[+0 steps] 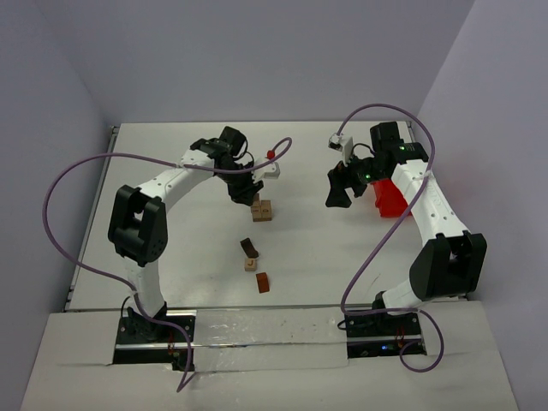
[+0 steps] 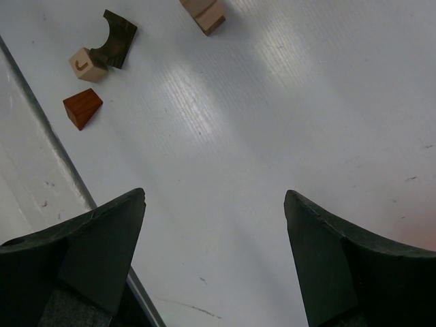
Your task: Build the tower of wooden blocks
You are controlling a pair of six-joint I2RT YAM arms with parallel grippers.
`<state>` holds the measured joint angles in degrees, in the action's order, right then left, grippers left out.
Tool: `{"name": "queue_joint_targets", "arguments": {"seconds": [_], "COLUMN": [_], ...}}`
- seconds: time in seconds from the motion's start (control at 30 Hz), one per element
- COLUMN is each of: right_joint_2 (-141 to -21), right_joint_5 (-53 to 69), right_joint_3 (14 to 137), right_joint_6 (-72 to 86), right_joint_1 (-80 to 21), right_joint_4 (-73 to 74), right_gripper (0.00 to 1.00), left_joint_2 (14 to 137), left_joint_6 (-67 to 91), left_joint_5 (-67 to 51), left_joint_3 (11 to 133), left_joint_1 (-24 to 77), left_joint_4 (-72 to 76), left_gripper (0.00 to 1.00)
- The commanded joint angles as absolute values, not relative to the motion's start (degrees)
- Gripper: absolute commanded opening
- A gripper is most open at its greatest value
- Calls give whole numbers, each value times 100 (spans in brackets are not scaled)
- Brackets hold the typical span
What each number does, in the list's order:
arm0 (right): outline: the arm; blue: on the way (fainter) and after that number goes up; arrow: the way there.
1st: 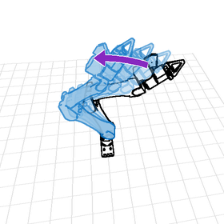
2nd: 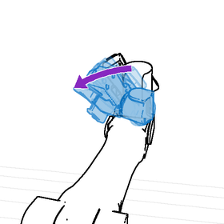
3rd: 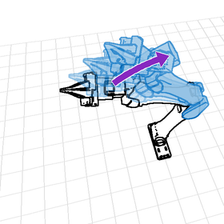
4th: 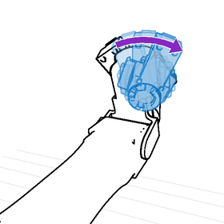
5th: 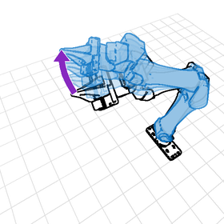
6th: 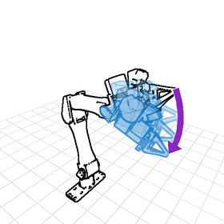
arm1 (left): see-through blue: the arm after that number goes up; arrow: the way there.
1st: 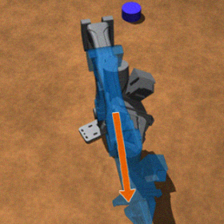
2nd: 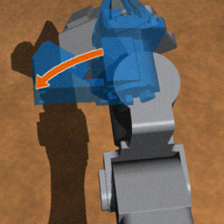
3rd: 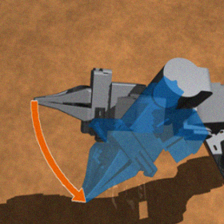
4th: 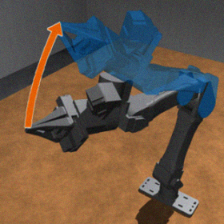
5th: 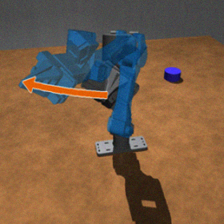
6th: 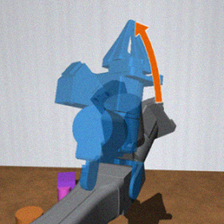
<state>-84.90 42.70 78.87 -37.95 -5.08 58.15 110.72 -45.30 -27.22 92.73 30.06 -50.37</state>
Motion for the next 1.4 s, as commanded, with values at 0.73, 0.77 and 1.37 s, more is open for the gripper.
{"name": "queue_joint_targets", "arguments": {"seconds": [0.73,0.77,1.37], "right_joint_2": [-8464,-8464,-8525], "right_joint_5": [4291,4298,4333], "right_joint_3": [8079,8087,8112], "right_joint_6": [-3798,-3805,-3850], "right_joint_1": [-475,-475,-475], "right_joint_4": [5730,5731,5778], "right_gripper": [89,89,89], "left_joint_2": [11066,11065,11039], "left_joint_6": [-4368,-4365,-4307], "left_joint_5": [-2681,-2680,-2553], "left_joint_3": [9229,9228,9167], "left_joint_1": [3164,3163,3155], "left_joint_4": [-4736,-4728,-4693], "left_gripper": [31,31,34]}}
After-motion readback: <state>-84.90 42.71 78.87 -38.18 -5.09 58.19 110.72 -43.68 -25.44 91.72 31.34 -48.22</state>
